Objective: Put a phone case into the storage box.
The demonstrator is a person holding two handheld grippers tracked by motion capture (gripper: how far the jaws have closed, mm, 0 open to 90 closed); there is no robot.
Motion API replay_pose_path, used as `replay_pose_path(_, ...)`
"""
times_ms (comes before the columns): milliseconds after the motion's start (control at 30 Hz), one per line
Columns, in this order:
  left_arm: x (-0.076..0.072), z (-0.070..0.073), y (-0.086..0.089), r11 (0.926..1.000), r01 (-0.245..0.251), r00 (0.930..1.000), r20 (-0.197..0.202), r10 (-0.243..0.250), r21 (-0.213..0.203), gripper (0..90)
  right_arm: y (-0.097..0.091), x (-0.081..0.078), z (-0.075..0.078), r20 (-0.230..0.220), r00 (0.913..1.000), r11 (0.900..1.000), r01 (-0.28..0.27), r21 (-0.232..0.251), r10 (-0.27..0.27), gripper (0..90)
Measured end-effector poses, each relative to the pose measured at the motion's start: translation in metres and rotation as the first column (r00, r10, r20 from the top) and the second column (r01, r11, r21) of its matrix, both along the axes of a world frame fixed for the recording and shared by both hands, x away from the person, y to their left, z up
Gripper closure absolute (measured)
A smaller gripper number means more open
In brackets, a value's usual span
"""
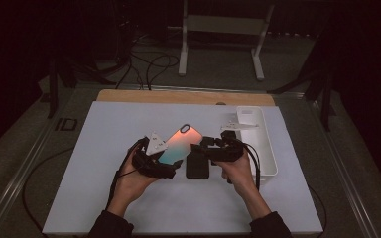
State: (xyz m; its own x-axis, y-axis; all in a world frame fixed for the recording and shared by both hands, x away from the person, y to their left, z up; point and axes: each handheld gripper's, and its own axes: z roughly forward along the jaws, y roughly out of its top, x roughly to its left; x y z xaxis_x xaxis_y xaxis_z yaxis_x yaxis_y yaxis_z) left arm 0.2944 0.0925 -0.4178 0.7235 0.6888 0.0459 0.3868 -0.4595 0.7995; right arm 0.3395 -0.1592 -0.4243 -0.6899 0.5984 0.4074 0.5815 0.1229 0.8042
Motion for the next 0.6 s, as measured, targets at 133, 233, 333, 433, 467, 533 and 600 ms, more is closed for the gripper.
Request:
replay_pose_path(133, -0.001, 0.002, -0.002, 1.0, 0.005, 1.0, 0.006, -0.005, -0.002, 17.1, 0.005, 0.0, 0.0, -0.022, 0.9994, 0.9995, -0.025, 0.017, 0.025, 42.2)
replay_pose_path(233, -0.001, 0.001, -0.003, 1.0, 0.006, 1.0, 0.008, -0.006, -0.004, 17.1, 0.006, 0.001, 0.0, -0.04, 0.999, 0.9991, -0.019, 0.037, 0.02, 44.6)
replay_pose_path(333, -0.002, 0.0, -0.006, 1.0, 0.008, 1.0, 0.004, -0.008, -0.004, 17.1, 0.009, 0.001, 0.001, -0.05, 0.9986, 0.9981, -0.012, 0.06, 0.015, 48.9)
replay_pose_path(433, -0.004, -0.001, -0.009, 0.9996, 0.028, 0.9996, -0.001, -0.028, -0.01, 17.1, 0.013, 0.0, 0.002, -0.049, 0.9983, 0.9965, -0.026, 0.08, 0.03, 57.5)
replay_pose_path(467, -0.004, -0.002, -0.011, 0.9996, 0.027, 0.9996, 0.002, -0.027, -0.001, 17.1, 0.014, 0.0, 0.002, -0.046, 0.9984, 0.9963, -0.027, 0.081, 0.031, 59.8)
replay_pose_path(533, -0.004, -0.003, -0.013, 0.9994, 0.034, 0.9994, -0.01, -0.034, -0.002, 17.1, 0.017, -0.001, 0.002, -0.049, 0.9979, 0.9941, -0.037, 0.102, 0.042, 69.3)
replay_pose_path(600, -0.004, -0.005, -0.015, 0.9994, 0.034, 0.9994, -0.011, -0.034, 0.001, 17.1, 0.018, -0.003, 0.003, -0.039, 0.9976, 0.9899, -0.052, 0.132, 0.058, 77.5)
